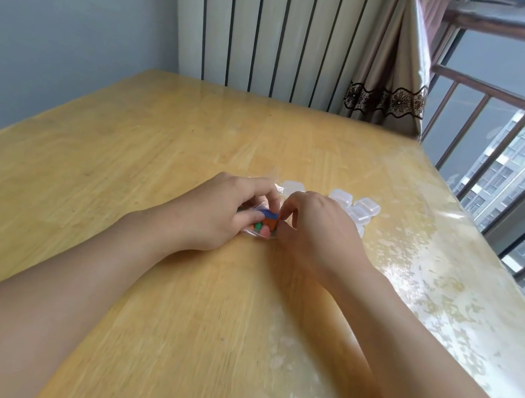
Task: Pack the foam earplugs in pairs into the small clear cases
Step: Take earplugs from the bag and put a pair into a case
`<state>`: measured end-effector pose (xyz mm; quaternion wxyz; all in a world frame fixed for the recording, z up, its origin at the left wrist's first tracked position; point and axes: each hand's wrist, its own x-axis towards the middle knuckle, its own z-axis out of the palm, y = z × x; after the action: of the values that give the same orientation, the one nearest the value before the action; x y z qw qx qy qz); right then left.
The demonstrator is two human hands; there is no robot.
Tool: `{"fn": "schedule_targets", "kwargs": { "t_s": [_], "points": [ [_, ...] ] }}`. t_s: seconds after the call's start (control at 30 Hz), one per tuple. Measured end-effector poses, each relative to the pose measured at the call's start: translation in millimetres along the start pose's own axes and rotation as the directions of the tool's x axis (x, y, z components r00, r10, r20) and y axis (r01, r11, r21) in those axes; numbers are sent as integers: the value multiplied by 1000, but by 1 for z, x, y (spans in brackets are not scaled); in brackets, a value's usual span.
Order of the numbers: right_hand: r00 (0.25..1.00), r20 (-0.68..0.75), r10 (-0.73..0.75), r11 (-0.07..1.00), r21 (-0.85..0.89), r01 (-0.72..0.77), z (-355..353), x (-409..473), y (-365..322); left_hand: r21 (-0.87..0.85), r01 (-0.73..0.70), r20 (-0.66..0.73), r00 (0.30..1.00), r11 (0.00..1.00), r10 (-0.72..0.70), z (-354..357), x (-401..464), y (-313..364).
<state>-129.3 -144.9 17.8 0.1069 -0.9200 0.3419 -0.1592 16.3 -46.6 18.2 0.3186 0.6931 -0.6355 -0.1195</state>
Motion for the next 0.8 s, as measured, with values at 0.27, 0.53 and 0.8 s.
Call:
{"fn": "schedule_targets", "kwargs": {
  "t_s": [0.27,0.53,0.8],
  "points": [
    [1000,-12,-7,999,48,7,3,0,-1,39,19,-84,996,999,-16,8,0,-2],
    [993,-96,65,988,143,-51,3,-1,1,-17,227,-265,938,974,-223,23,3,11],
    [996,-54,74,984,168,-64,5,-1,-2,-134,220,-200,949,966,-244,20,2,8]
  ]
}}
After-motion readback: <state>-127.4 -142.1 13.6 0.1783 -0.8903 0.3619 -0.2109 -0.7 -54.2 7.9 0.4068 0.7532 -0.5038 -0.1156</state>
